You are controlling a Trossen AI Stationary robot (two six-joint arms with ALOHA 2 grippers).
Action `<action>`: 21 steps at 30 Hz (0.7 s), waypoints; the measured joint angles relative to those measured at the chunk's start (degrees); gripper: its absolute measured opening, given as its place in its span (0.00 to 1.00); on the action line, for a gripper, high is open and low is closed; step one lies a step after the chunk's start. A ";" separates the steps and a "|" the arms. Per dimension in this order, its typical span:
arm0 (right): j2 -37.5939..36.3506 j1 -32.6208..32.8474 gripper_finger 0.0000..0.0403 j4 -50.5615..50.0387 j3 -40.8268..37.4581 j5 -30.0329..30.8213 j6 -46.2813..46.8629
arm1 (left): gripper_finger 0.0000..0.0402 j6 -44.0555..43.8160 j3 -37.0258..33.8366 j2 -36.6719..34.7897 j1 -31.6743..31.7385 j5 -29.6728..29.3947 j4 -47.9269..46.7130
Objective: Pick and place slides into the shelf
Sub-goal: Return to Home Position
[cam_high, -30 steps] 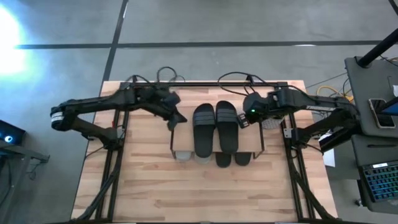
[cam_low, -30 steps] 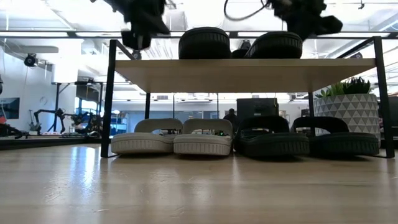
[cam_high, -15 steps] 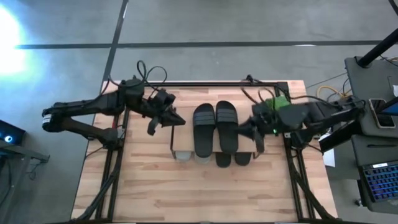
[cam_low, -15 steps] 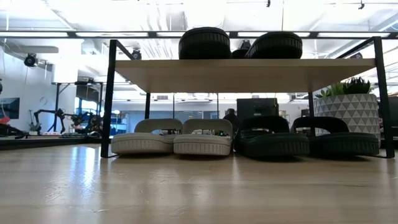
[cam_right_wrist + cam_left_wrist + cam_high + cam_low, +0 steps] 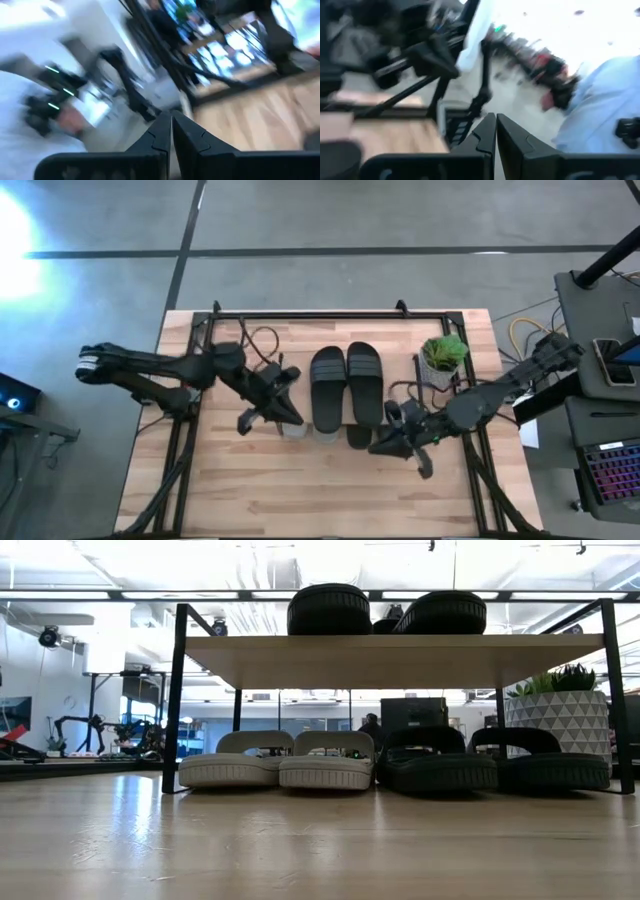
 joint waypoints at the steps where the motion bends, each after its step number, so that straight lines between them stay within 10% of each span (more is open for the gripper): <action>1: -0.85 -0.40 0.03 6.14 -3.76 -1.33 -0.43 | 0.00 -1.50 -2.37 0.37 0.02 0.98 5.83; 6: -8.35 -2.52 0.03 15.98 -14.76 -3.02 -3.04 | 0.00 -7.59 -10.90 -0.20 5.40 8.09 28.48; 21: -38.63 -10.19 0.03 -8.22 -22.69 -2.14 -8.29 | 0.00 -11.19 -22.56 -17.56 31.94 22.75 23.04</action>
